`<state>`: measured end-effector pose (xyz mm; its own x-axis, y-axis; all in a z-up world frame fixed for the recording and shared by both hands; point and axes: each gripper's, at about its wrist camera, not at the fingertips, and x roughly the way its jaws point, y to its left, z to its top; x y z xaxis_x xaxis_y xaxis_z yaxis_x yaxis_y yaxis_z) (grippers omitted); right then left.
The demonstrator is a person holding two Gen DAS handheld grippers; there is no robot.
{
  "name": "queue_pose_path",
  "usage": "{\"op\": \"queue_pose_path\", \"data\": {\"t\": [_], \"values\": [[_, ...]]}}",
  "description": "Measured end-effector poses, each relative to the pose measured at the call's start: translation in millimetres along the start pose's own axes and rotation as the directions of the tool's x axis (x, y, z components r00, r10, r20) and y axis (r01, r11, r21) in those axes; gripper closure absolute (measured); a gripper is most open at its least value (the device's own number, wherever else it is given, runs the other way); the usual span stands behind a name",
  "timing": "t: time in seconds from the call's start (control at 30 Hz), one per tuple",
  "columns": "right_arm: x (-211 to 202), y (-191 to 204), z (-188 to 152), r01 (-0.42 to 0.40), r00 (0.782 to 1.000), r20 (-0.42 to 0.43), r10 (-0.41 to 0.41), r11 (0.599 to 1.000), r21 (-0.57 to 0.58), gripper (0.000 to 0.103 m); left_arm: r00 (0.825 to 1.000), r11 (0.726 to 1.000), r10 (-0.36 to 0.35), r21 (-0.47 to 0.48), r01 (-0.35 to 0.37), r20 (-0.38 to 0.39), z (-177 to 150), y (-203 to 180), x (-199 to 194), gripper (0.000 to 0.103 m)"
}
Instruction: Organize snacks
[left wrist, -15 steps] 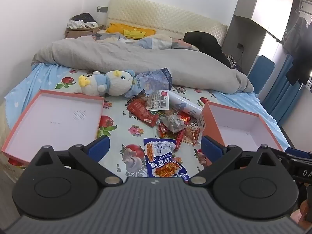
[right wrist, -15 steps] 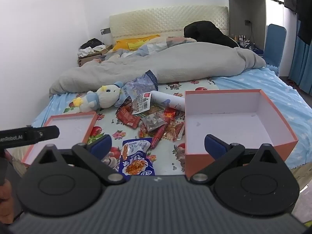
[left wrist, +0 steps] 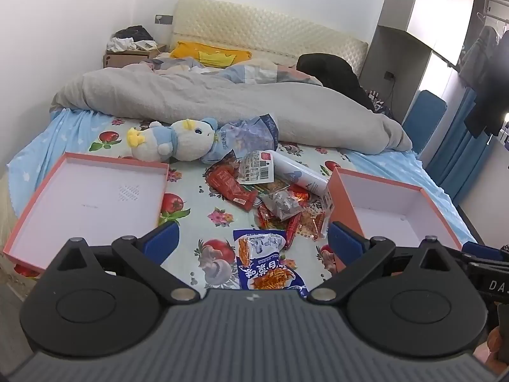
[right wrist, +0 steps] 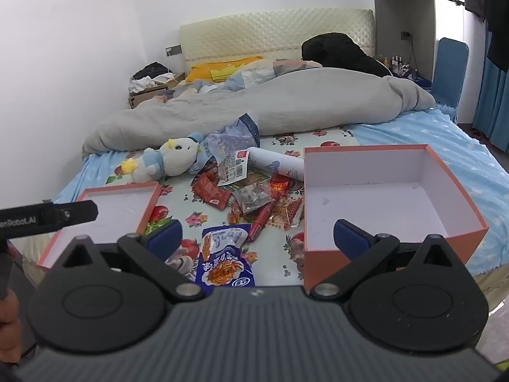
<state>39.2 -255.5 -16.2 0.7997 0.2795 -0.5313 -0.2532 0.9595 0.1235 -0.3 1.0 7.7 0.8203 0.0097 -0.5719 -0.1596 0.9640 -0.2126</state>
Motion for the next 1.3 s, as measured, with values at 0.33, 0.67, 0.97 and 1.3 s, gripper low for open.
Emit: {"op": "queue_pose_path", "data": {"t": [0.33, 0.67, 0.97, 1.3], "values": [[-2.6, -3.6, 0.5, -0.010, 1.000, -0.007, 0.010, 1.000, 0.012, 0.000, 1.000, 1.000, -0.006, 0.019, 0.005, 0.012, -0.2, -4.9, -7.2, 0.002], [-1.9, -4.5, 0.3, -0.010, 1.000, -0.010, 0.010, 1.000, 0.021, 0.000, 1.000, 1.000, -0.005, 0.028, 0.005, 0.013, -2.7, -5.8, -7.5, 0.002], [-2.5, -7.8, 0.4, -0.042, 0.999, -0.008, 0.042, 0.999, 0.032, 0.000, 1.000, 0.999, -0.009, 0.038, 0.009, 0.011, -2.7, -8.4, -7.1, 0.002], [-1.1, -6.7, -0.3, -0.030, 0.999, -0.011, 0.031, 0.999, 0.023, 0.000, 1.000, 0.999, -0.007, 0.034, 0.007, -0.006, -0.8, -10.4, -4.6, 0.001]]}}
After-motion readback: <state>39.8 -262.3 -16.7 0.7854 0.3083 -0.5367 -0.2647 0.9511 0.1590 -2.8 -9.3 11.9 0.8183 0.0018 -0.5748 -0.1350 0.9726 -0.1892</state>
